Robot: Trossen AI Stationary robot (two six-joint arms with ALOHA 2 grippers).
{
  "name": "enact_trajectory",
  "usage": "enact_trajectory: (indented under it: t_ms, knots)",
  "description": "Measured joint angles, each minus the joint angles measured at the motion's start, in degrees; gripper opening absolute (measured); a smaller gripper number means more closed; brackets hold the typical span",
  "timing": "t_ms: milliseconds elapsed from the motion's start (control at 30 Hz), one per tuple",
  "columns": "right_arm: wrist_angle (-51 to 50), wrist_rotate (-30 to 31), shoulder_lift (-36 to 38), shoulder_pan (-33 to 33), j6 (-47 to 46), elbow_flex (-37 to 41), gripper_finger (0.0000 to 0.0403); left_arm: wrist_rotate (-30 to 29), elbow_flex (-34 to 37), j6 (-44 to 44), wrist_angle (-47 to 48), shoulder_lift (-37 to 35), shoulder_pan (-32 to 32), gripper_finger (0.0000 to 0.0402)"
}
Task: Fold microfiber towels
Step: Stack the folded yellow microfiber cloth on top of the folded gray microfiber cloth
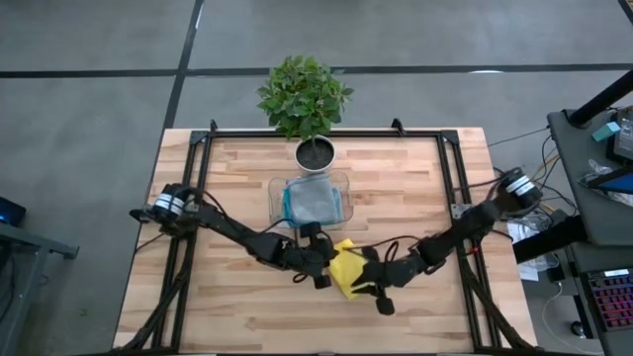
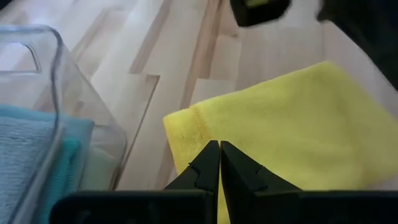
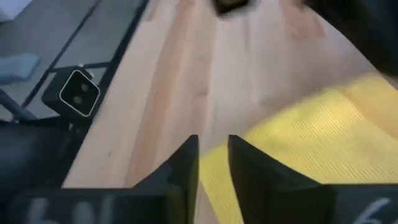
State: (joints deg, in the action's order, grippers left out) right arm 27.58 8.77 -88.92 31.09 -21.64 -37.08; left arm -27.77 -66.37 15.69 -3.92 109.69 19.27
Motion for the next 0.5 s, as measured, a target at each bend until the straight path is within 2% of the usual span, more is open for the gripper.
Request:
enact_trajectory:
  t_ms: [200, 333, 500]
  knots:
    - [-18.69, 0.24, 10.69, -2.80, -14.25, 0.03, 0.0129, 1.41, -0.07, 0.47, 0.15, -2.35, 1.84, 0.0000]
    - [-28.57, 0.13, 15.11, -4.79, -20.31, 0.08, 0.0176, 2.23, -0.04, 1.34, -1.68, -1.93, 3.32, 0.0000]
    - [-30.31, -2.21, 16.01, -7.71, -22.51, 1.41, 0.0226, 3.54, 0.04, 4.74, -1.48, -0.39, 4.50, 0.0000]
